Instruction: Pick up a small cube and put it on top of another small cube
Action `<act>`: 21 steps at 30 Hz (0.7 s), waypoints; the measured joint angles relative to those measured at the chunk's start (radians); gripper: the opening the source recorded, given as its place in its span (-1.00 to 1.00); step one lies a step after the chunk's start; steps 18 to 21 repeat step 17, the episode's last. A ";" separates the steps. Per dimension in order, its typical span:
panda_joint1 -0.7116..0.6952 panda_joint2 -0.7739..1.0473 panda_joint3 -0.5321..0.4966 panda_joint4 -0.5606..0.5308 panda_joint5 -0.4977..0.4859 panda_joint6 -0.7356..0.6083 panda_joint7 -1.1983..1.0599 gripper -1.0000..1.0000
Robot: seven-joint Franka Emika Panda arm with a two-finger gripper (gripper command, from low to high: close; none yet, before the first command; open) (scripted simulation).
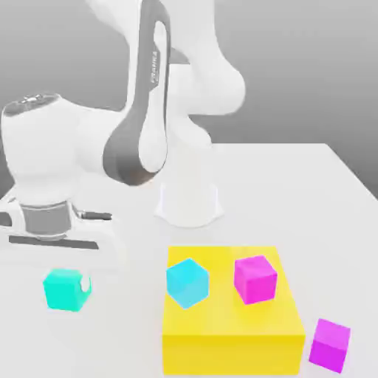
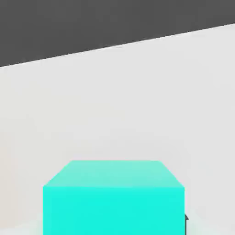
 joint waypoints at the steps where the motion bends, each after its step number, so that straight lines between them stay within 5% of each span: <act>1: 0.049 -0.036 0.019 -0.004 -0.010 -0.032 0.031 -1.00; 8: 0.200 -0.273 0.226 -0.046 -0.109 -0.248 0.259 -1.00; 13: 0.205 -0.171 0.259 -0.107 -0.156 -0.107 0.303 -1.00; 14: 0.205 -0.151 0.261 -0.115 -0.159 -0.080 0.305 1.00; 21: 0.205 -0.151 0.261 -0.115 -0.159 -0.080 0.305 1.00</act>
